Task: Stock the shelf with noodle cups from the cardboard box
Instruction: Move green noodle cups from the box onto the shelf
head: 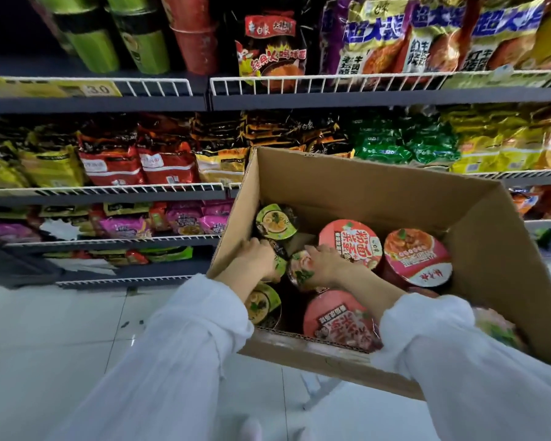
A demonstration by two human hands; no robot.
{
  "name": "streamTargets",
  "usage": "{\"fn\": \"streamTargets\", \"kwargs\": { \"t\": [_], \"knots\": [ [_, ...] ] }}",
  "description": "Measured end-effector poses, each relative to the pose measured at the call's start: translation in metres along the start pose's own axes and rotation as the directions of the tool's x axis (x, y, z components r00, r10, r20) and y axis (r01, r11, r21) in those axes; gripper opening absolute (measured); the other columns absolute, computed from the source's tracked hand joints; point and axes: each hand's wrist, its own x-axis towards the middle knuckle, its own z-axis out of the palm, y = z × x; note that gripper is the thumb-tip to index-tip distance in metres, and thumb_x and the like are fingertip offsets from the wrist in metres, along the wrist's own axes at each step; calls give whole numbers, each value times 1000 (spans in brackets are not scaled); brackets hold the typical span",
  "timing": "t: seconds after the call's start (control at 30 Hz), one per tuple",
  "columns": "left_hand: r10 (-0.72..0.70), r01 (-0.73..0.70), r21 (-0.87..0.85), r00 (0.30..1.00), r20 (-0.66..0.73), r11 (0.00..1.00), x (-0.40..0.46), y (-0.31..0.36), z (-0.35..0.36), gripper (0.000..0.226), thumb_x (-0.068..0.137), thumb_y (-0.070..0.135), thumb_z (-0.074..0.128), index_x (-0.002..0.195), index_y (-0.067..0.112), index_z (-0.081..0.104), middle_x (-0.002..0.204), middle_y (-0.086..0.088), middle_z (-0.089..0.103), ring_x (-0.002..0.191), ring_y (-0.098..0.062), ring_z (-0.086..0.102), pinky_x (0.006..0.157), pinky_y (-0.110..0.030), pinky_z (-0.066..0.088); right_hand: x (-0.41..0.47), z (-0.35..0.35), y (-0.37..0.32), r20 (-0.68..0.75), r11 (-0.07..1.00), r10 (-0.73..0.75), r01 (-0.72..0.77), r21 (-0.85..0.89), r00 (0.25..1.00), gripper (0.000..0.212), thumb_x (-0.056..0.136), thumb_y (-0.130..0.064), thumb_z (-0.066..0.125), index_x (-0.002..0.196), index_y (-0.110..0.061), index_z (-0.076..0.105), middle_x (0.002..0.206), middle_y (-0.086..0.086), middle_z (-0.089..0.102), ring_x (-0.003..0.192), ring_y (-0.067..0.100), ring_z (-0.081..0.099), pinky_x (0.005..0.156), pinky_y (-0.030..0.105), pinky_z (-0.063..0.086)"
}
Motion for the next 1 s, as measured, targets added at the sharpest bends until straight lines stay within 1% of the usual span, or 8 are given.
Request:
{"fn": "streamTargets", "kwargs": {
  "t": [0.13, 0.2, 0.27, 0.43, 0.6, 0.7, 0.8, 1.0],
  "knots": [
    [-51, 49, 59, 998, 35, 997, 24, 0, 11, 117, 73, 55, 71, 147, -8, 5, 148, -24, 26, 135, -37, 29, 110, -40, 27, 17, 12, -1, 26, 992, -7, 11, -126, 1000, 116, 74, -49, 73, 151, -8, -3, 154, 19, 8, 143, 38, 7, 115, 44, 20],
    [-73, 71, 74, 997, 37, 995, 33, 0, 17, 118, 73, 54, 71, 148, -6, 1, 149, -25, 23, 136, -37, 26, 111, -40, 26, 27, 18, 3, 7, 990, 12, -11, -140, 1000, 118, 74, -44, 75, 151, -12, -9, 153, 18, 5, 143, 37, 6, 112, 46, 26],
    [-77, 78, 96, 997, -15, 992, 38, 1, 20, 114, 75, 50, 71, 149, -3, 3, 149, -23, 24, 135, -35, 26, 110, -37, 25, 30, 20, 8, -14, 989, 16, -18, -144, 1000, 114, 77, -37, 73, 151, -12, -11, 152, 19, 8, 142, 36, 9, 111, 46, 28],
    [-50, 61, 137, 995, -80, 989, 31, 6, 10, 116, 63, 61, 74, 145, 0, 18, 143, -19, 28, 131, -34, 26, 109, -37, 27, 23, 15, 12, -56, 997, 27, -31, -76, 998, 120, 67, -44, 79, 150, -13, -2, 148, 23, 13, 139, 41, 14, 111, 45, 30],
    [-40, 65, 137, 983, -178, 988, 1, 8, -32, 121, 61, 69, 70, 145, 0, 18, 142, -21, 30, 132, -37, 24, 108, -44, 30, -11, -20, 14, -66, 991, 11, -2, 136, 998, 107, 75, -40, 74, 150, -7, 6, 152, 27, 4, 141, 48, 3, 115, 47, 16],
    [-26, 67, 117, 947, -320, 991, -29, 10, -65, 117, 66, 70, 64, 146, -1, 19, 143, -21, 32, 132, -38, 25, 109, -42, 28, -34, -44, 13, -164, 969, 45, -3, 249, 985, 112, 73, -46, 74, 151, -11, 1, 150, 30, 7, 140, 48, 8, 115, 48, 19],
    [-33, 25, -27, 919, -394, 999, -58, 7, -100, 106, 70, 66, 61, 145, 0, 25, 142, -22, 29, 130, -40, 28, 105, -43, 32, -62, -76, 6, -312, 948, 69, 35, 315, 947, 108, 74, -47, 70, 151, -13, 3, 142, 28, 18, 134, 46, 21, 112, 46, 27],
    [-84, -91, -273, 818, -569, 958, -105, -24, -163, 97, 75, 59, 60, 148, 10, 22, 140, -17, 26, 128, -37, 30, 103, -44, 34, -102, -140, -32, -588, 906, 10, 242, 349, 809, 99, 71, -48, 66, 150, -22, 13, 145, 23, 13, 138, 42, 9, 111, 51, 28]
  ]
}}
